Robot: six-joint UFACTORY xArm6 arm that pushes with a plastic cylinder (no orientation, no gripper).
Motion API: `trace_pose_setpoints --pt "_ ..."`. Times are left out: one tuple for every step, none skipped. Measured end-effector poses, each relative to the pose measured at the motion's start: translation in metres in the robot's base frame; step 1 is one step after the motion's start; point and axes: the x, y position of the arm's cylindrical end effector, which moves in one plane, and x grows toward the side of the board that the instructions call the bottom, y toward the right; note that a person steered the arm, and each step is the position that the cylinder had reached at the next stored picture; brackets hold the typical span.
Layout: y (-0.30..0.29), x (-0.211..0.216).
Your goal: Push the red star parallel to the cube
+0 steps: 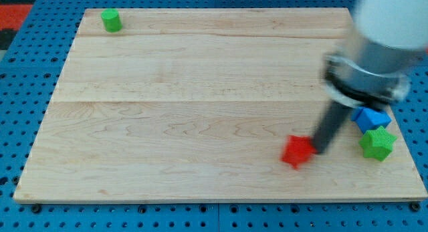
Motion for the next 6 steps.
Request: trace_pose_setpoints --pt "-0.037 0.016" --pt "-0.020 0.057" --pt "-0.083 0.049" --pt "-0.149 0.029" --pt "-0.159 0.011" --pt "-0.164 0.053"
